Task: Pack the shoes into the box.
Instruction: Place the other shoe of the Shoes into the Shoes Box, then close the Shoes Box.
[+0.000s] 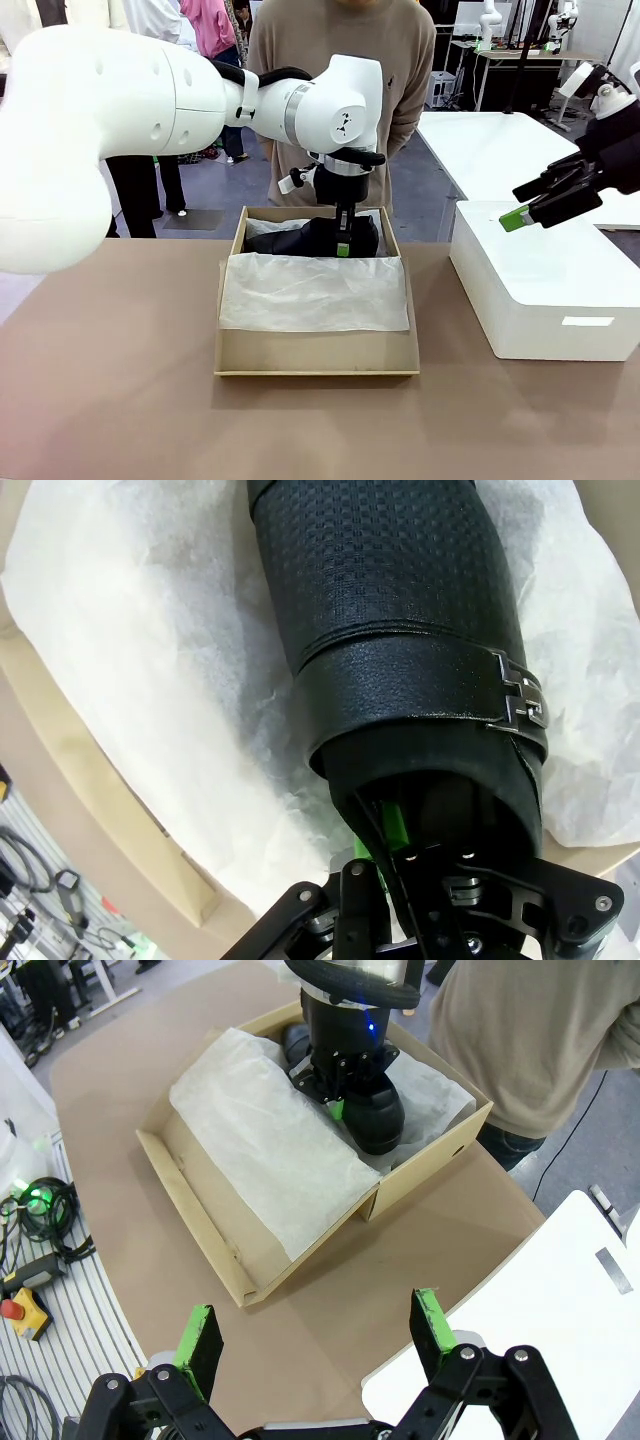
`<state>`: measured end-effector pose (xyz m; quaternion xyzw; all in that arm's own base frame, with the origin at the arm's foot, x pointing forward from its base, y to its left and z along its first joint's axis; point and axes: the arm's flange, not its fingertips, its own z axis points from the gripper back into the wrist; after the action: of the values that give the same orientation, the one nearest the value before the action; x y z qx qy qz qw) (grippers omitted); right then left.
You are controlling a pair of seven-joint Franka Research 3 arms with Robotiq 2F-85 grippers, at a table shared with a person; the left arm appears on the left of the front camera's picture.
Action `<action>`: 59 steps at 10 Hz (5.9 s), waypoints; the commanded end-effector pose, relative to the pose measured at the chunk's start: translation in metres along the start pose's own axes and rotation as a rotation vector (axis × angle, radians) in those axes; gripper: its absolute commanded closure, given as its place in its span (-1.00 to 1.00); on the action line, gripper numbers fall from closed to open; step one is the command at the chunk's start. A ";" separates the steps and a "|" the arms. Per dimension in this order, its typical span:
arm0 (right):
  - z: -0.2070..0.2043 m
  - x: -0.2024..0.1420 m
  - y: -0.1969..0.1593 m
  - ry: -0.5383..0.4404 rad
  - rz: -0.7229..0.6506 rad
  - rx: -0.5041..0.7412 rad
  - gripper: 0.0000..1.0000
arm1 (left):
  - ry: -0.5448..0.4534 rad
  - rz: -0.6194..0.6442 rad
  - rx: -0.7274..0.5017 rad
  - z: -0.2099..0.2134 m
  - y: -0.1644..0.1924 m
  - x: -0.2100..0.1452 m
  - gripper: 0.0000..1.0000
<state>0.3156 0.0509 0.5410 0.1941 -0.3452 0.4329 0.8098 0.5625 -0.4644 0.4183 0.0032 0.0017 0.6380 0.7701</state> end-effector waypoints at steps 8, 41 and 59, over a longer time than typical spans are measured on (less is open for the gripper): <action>-0.001 0.001 -0.001 -0.018 0.007 0.013 -1.00 | -0.033 0.065 -0.042 0.058 0.003 0.016 -1.00; -0.001 0.001 -0.001 -0.018 0.007 0.013 -1.00 | -0.005 -1.585 -0.027 0.124 0.128 0.138 -0.95; -0.001 0.001 -0.001 -0.018 0.007 0.013 -1.00 | -0.296 -2.555 -0.559 0.140 0.159 0.354 -0.95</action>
<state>0.3155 0.0512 0.5412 0.1936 -0.3452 0.4333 0.8097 0.4697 -0.0904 0.5650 -0.0622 -0.1831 -0.5567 0.8079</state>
